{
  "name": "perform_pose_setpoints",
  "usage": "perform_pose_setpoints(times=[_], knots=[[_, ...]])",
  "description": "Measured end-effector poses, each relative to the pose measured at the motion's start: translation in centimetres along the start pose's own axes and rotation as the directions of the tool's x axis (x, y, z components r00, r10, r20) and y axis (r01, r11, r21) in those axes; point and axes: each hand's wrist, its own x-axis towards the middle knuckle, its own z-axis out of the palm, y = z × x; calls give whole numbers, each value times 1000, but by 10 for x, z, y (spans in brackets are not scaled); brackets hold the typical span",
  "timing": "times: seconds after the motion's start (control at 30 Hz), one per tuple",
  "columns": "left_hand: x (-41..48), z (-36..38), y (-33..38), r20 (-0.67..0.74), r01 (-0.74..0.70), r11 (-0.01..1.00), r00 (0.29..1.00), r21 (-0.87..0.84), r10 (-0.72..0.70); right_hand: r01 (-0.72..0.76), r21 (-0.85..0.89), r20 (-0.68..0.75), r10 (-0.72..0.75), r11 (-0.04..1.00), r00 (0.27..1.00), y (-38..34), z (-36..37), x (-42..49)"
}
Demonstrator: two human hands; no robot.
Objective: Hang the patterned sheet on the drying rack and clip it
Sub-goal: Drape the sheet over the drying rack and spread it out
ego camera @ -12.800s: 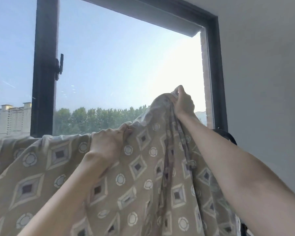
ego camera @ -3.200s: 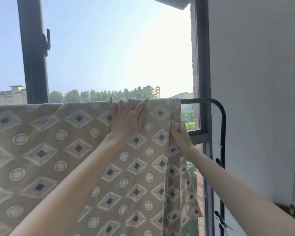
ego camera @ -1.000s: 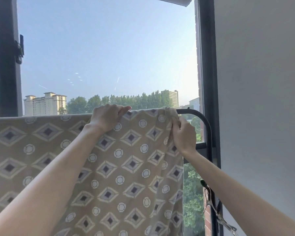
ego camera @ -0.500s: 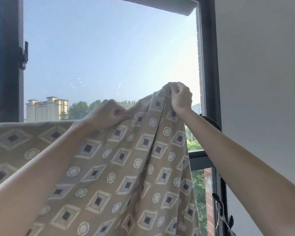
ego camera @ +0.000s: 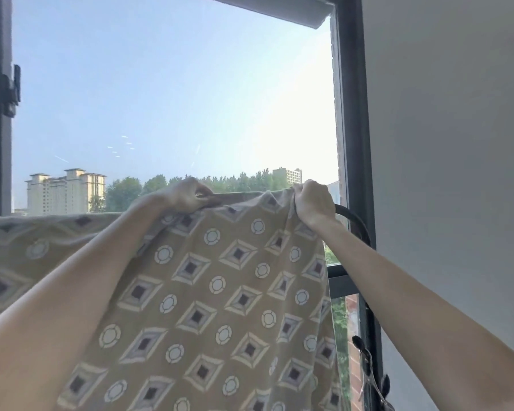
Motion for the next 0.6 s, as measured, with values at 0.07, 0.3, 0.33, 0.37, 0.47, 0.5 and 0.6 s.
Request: perform_pose_setpoints(times=[0.07,0.3,0.33,0.37,0.47,0.5,0.6], knots=[[1,-3,-2,20,40,999,999,9,-40,-9,5,-8,9,1000,1000,-1,1,3],[-2,-9,-16,-92,139,990,986,-22,-140,319,-13,-263,-311,948,913,-11,13,-21],[-3,-10,-17,-113,159,987,980,-37,-162,374,-4,-246,-363,927,899,-14,17,-29],[-5,-10,-18,-133,174,983,974,-59,-180,423,-8,-216,-415,906,884,-19,20,-37],[-10,-10,-22,-195,204,972,955,-121,-224,572,-10,-184,-564,820,805,-37,31,-59],[-12,-11,-23,-218,209,971,948,-119,-231,612,3,-163,-603,791,781,-44,34,-65],[-20,-12,-33,-323,228,972,917,-55,-234,670,22,-35,-669,742,742,-66,41,-76]])
